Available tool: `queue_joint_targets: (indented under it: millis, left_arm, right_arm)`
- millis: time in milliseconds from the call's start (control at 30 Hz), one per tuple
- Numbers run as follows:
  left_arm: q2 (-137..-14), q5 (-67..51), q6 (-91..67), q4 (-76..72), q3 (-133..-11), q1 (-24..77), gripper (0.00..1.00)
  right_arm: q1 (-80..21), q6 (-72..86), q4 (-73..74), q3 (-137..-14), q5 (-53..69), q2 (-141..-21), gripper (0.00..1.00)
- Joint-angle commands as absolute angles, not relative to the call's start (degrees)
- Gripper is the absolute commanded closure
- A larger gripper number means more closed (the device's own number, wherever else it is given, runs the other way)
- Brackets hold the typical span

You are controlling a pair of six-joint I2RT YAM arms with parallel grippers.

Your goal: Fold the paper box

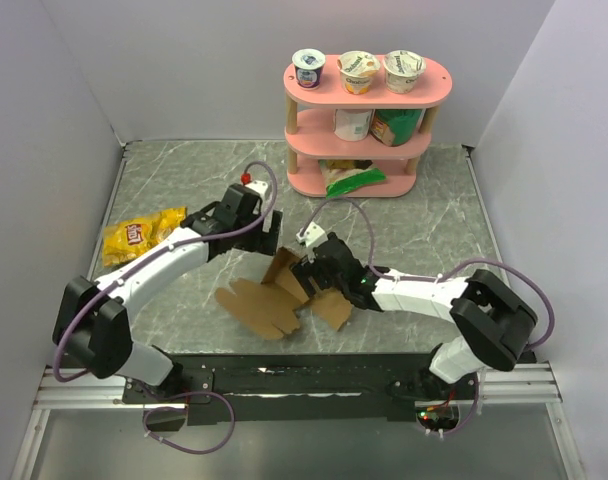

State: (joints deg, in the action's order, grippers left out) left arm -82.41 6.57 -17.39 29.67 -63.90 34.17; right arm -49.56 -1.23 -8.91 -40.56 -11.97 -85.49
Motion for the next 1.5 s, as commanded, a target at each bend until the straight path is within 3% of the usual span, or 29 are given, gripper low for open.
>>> queue_joint_targets:
  millis: [0, 200, 433, 600, 867, 1167, 1467]
  left_arm:
    - [-84.9, 1.8, -18.6, 24.3, -67.2, 30.3, 0.01]
    - [-92.6, -2.6, -16.4, 24.8, -68.5, 29.5, 0.01]
    - [-86.1, -0.2, -18.6, 23.6, -64.4, 28.6, 0.01]
    - [-80.7, -9.6, -17.4, 12.2, -55.6, 29.8, 0.03]
    - [-85.9, -3.0, -12.0, 6.1, -56.3, 37.5, 0.08]
    - [-91.1, -0.2, -12.5, 0.4, -56.7, 38.7, 0.19]
    - [-82.3, -8.4, -17.5, 0.5, -58.3, 34.2, 0.14]
  right_arm:
    - [-49.0, 1.3, -3.8, -45.4, -12.8, -80.0, 0.00]
    - [-45.4, 9.4, 4.1, -45.0, -9.2, -71.0, 0.00]
    - [-44.2, 9.1, 5.7, -41.0, 5.3, -60.7, 0.00]
    - [-41.0, 15.8, 13.8, -44.4, 0.1, -61.1, 0.01]
    - [-30.5, 32.7, 21.4, -48.2, 4.0, -58.5, 0.14]
    - [-27.6, 42.1, 15.7, -43.8, 4.6, -57.1, 0.23]
    - [-27.5, 46.0, 11.2, -42.4, 5.8, -61.7, 0.28]
